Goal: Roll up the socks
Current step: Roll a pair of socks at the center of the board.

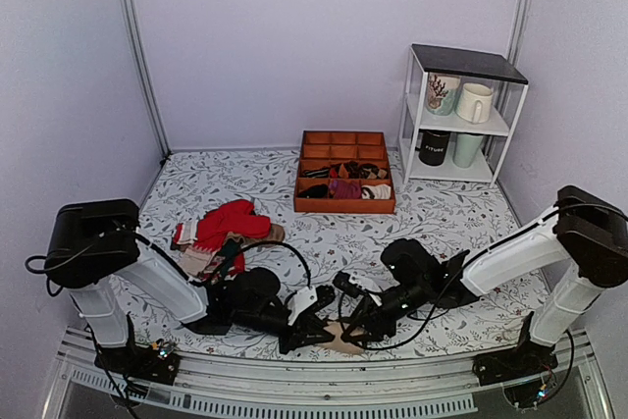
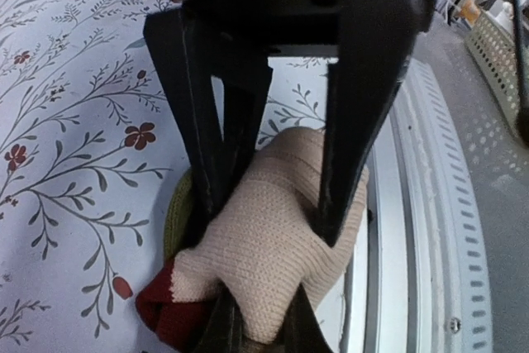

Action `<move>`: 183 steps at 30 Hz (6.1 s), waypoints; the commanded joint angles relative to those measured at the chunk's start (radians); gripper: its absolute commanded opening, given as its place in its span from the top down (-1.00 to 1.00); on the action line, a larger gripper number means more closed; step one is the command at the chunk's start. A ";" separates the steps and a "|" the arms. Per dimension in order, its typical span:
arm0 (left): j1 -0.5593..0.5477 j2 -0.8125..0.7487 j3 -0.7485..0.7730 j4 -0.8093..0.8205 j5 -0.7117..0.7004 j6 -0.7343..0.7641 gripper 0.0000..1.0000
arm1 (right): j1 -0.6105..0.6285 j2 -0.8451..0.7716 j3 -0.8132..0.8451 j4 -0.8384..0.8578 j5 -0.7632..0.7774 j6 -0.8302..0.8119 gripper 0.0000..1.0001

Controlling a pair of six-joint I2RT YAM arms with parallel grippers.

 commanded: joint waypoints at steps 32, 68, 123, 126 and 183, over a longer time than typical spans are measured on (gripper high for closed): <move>0.031 0.140 0.020 -0.367 0.072 -0.124 1.00 | 0.215 -0.141 -0.049 -0.166 0.460 -0.203 -0.19; 0.060 0.140 -0.003 -0.335 0.063 -0.124 1.00 | 0.217 -0.231 -0.107 -0.081 0.468 0.084 -0.37; -0.031 -0.001 -0.062 0.076 0.065 0.205 0.41 | 0.078 0.142 -0.166 0.069 0.140 0.426 0.53; -0.031 0.017 -0.038 0.025 0.098 0.179 0.77 | 0.079 0.129 -0.155 0.044 0.141 0.421 0.53; -0.019 0.116 0.006 -0.236 0.101 -0.002 1.00 | -0.082 0.024 0.084 -0.285 -0.045 0.064 -0.97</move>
